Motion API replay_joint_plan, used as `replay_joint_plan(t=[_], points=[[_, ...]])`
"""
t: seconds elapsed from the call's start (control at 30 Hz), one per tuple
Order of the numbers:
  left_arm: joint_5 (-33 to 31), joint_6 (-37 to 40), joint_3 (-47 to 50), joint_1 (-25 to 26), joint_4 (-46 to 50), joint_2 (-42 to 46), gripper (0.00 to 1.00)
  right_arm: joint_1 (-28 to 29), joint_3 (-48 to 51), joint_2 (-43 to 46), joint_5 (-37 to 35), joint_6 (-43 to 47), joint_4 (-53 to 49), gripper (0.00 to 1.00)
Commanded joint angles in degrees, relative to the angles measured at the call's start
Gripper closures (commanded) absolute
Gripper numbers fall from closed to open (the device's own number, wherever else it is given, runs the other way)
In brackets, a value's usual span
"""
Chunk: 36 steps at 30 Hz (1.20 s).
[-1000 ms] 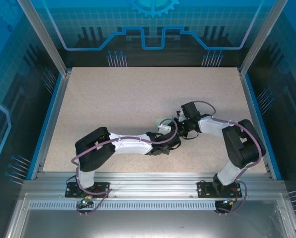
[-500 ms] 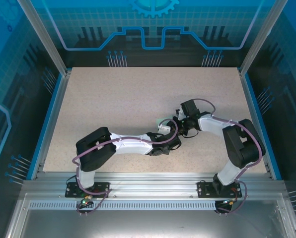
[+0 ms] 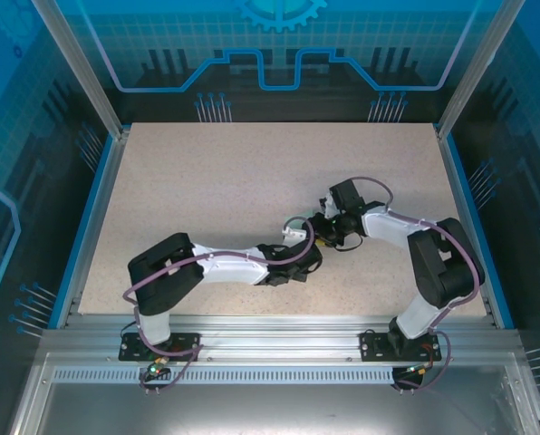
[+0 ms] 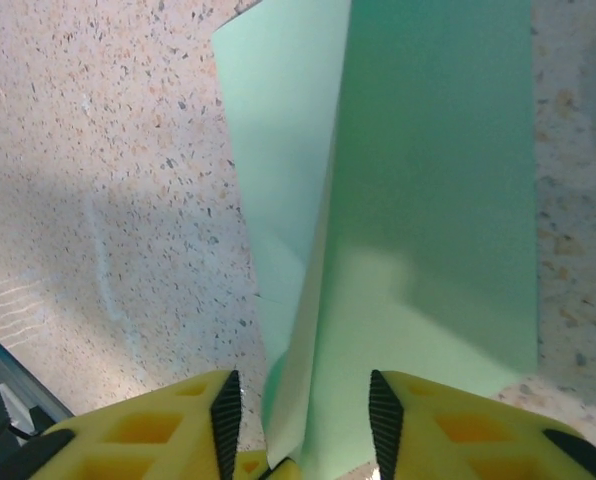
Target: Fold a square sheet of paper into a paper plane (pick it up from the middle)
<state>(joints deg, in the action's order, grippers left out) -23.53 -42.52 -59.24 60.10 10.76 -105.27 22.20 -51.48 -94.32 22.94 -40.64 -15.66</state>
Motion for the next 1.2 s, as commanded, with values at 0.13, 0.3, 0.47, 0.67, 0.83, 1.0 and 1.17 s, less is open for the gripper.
replay_joint_plan(t=[0.13,0.3,0.47,0.67,0.83,1.0,1.17], points=[[13.7,-4.1,12.2,-5.1,-16.9,6.2,0.91,-1.4,1.5,9.2,-1.7,3.9,-2.0,0.48],[20.4,-6.1,17.2,-8.4,-25.2,7.0,0.91,-1.6,4.1,10.5,0.7,4.6,0.1,0.47],[23.8,-7.4,19.0,-10.2,-28.3,6.6,0.90,-0.3,4.1,8.0,5.5,5.5,2.6,0.60],[24.6,-9.4,20.8,-11.2,-29.9,7.1,0.91,2.8,1.4,1.6,6.2,5.2,3.9,0.76],[25.0,-10.2,21.8,-11.6,-30.6,7.6,0.91,4.1,-2.0,-3.2,7.5,4.7,5.2,0.81],[25.0,-10.4,21.8,-11.5,-29.9,7.8,0.87,4.5,-3.2,-5.8,7.8,4.4,5.4,0.82],[25.0,-9.4,21.4,-11.6,-27.6,8.6,0.77,4.5,-3.4,-7.5,7.6,4.2,5.6,0.82]])
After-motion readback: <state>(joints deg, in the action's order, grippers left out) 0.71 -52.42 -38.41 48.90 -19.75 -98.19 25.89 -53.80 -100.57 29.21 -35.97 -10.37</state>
